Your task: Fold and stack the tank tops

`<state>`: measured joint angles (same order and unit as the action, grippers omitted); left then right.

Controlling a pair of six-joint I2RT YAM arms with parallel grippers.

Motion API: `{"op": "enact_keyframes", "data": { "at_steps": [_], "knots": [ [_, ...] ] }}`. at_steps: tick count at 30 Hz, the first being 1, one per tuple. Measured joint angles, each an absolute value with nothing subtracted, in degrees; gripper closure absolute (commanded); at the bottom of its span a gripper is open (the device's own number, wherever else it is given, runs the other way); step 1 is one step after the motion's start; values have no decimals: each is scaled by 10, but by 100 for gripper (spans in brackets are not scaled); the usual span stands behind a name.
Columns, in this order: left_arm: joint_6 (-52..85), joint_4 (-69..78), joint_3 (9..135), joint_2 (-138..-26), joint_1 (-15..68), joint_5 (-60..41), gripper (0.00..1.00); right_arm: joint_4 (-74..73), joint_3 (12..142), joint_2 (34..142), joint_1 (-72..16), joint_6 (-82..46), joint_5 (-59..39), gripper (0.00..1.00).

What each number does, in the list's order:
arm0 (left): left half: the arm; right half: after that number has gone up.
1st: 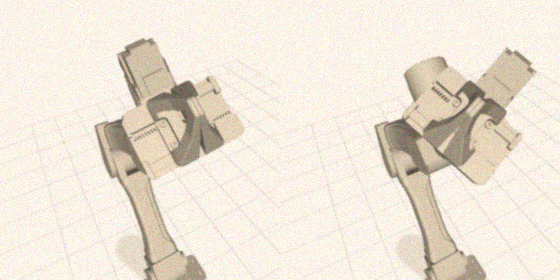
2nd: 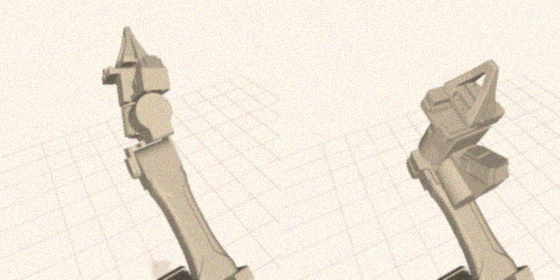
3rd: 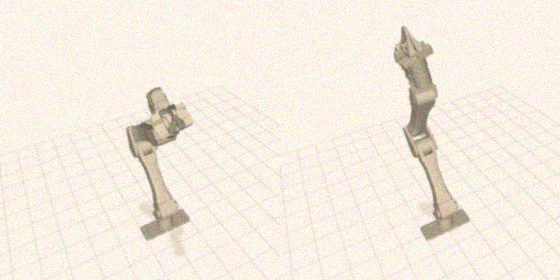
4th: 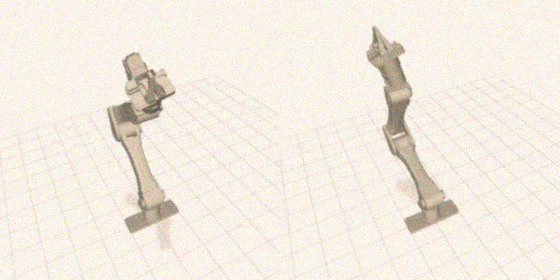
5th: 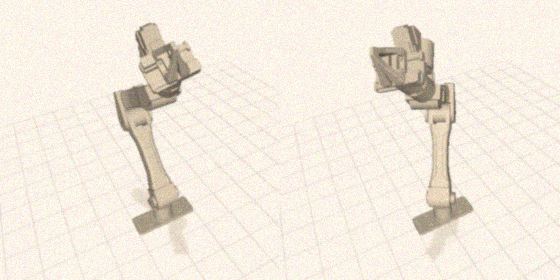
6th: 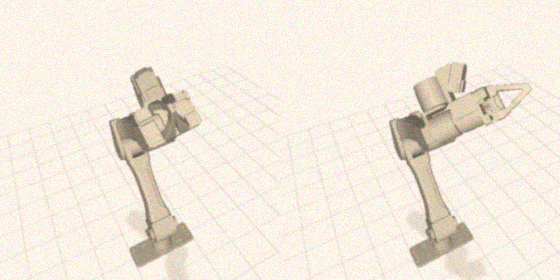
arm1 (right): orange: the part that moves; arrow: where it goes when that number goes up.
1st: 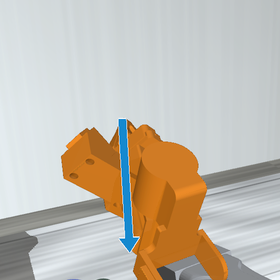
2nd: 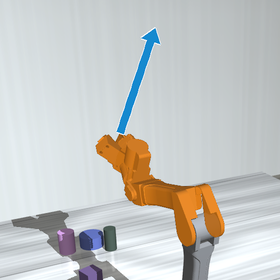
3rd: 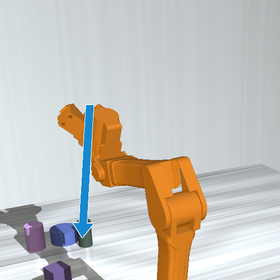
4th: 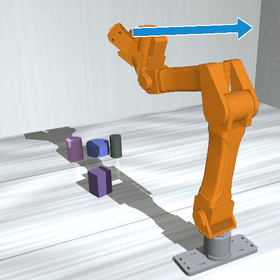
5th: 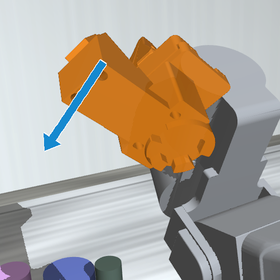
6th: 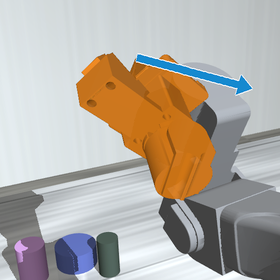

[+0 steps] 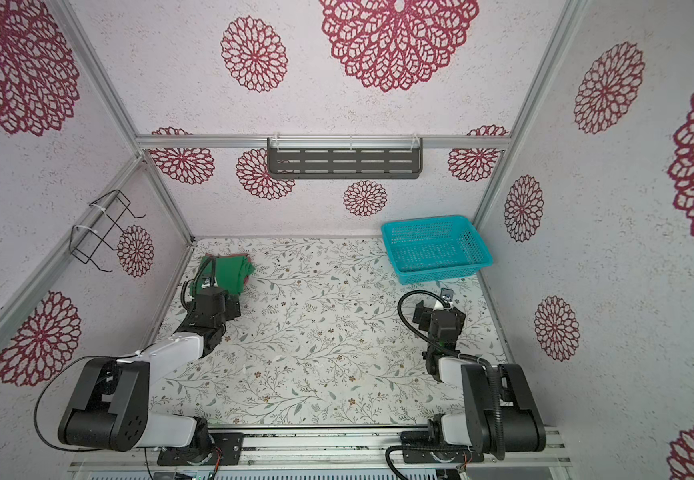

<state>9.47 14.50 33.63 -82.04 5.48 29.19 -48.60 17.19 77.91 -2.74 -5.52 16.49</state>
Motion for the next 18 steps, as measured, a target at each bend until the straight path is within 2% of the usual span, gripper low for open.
{"op": "enact_keyframes", "data": {
  "at_steps": [8, 18],
  "knots": [
    [99, 206, 340, -838, 25, 277, 3, -559, 162, 813, -18, -49, 165, 1],
    [93, 214, 358, -861, 18, 262, 3, -618, 152, 869, -17, -40, 163, 1]
  ]
}}
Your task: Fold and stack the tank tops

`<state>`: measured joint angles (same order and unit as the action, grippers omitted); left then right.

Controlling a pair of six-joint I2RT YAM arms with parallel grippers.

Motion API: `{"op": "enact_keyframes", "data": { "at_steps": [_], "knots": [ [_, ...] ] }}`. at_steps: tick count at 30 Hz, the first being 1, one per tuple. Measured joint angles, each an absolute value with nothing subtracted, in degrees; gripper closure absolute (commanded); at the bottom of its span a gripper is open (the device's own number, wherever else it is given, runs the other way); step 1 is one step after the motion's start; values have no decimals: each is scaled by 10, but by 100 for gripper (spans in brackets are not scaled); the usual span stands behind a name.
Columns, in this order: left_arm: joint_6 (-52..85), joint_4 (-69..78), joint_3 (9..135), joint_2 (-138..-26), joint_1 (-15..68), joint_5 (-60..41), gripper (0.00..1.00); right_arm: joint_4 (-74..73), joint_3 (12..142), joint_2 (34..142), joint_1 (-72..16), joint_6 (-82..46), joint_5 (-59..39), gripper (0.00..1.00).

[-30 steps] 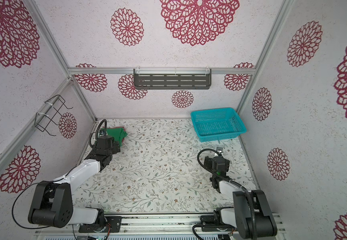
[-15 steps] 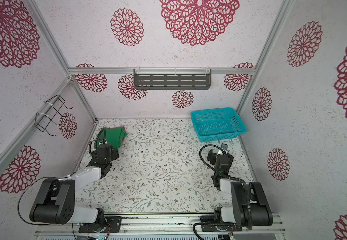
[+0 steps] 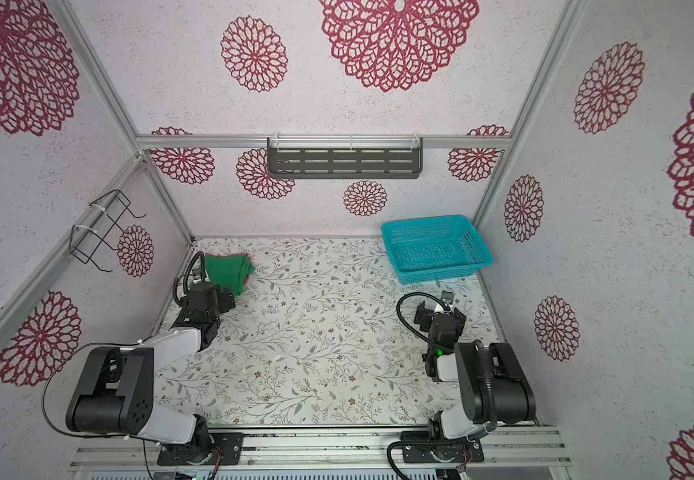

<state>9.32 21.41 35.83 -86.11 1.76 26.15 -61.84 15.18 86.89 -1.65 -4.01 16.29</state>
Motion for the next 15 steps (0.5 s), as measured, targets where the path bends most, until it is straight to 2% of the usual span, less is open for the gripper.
{"op": "enact_keyframes", "data": {
  "at_steps": [15],
  "knots": [
    [78, 293, 346, -899, -42, 222, 3, -652, 146, 875, -17, -38, 162, 1]
  ]
}}
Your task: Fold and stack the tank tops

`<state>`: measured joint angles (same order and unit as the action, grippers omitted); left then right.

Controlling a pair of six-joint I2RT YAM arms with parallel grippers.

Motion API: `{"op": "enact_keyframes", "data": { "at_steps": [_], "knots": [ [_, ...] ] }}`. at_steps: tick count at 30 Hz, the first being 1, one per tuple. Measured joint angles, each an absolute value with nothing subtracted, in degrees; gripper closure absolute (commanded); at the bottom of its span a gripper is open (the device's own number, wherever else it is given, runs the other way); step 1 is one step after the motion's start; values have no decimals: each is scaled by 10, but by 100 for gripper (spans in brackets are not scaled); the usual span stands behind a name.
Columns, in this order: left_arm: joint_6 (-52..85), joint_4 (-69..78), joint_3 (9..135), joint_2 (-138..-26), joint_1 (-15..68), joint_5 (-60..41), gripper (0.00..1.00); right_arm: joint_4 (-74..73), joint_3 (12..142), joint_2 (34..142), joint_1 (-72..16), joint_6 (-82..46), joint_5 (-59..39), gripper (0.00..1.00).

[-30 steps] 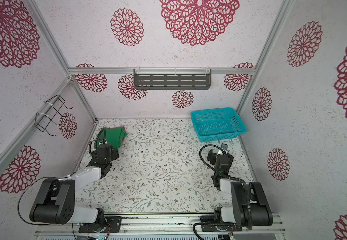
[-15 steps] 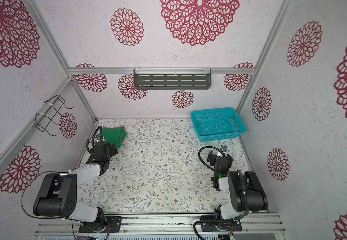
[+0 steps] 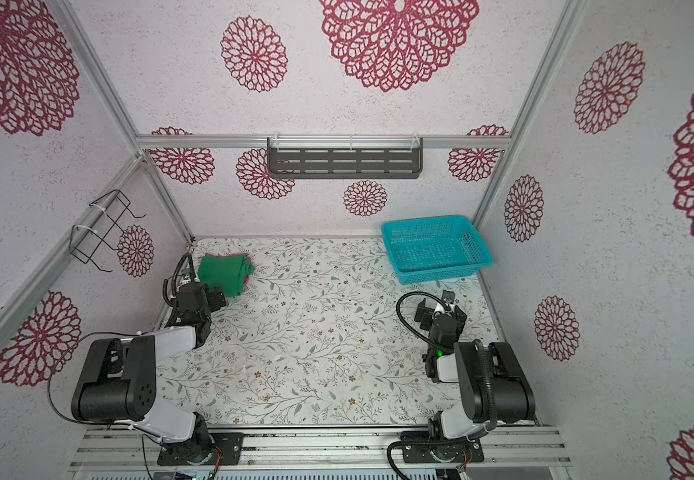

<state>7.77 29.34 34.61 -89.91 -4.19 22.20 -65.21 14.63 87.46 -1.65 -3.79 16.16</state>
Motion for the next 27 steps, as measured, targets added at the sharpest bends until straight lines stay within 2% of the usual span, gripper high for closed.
{"op": "enact_keyframes", "data": {
  "at_steps": [9, 27],
  "knots": [
    [91, 425, 244, -889, -52, 209, 3, -658, 144, 877, -16, -35, 156, 1],
    [95, 489, 242, -890, -53, 207, 3, -659, 144, 877, -16, -34, 153, 1]
  ]
}}
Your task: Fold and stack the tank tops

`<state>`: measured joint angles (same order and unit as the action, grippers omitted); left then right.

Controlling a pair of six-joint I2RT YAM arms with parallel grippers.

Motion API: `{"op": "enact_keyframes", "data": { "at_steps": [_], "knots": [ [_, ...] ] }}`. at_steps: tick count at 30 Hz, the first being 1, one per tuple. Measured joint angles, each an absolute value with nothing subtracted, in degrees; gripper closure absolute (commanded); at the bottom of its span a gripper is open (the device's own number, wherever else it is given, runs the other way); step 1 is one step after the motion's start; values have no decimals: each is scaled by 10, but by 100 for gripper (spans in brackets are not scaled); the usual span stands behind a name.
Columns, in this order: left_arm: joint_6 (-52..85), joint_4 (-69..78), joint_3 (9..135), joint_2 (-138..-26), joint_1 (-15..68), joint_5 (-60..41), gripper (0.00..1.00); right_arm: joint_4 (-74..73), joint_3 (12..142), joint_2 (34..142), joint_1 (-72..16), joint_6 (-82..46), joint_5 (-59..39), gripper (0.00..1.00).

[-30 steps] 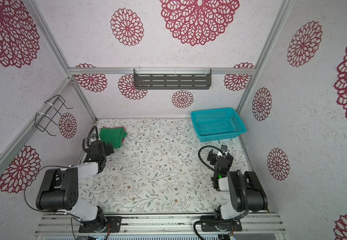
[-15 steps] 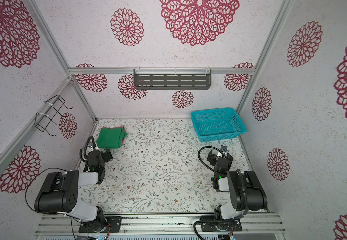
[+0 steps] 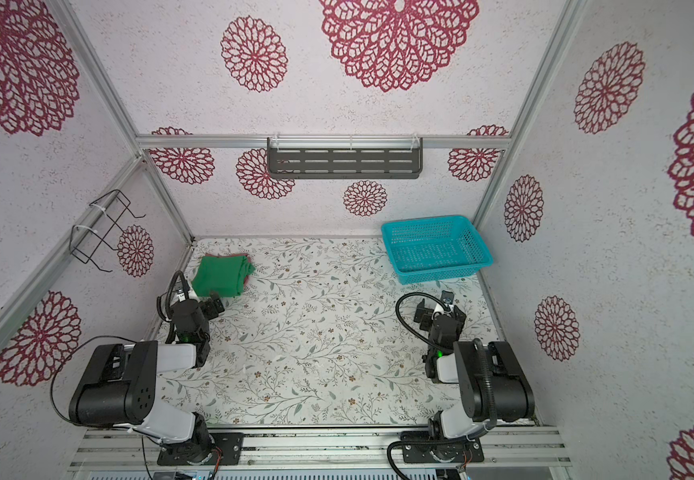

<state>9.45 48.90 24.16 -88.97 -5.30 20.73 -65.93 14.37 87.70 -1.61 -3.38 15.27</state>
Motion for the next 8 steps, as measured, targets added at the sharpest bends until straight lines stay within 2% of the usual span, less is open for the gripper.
{"op": "enact_keyframes", "data": {
  "at_steps": [8],
  "knots": [
    [95, 489, 242, -889, -53, 206, 3, -659, 144, 878, -17, -29, 153, 1]
  ]
}}
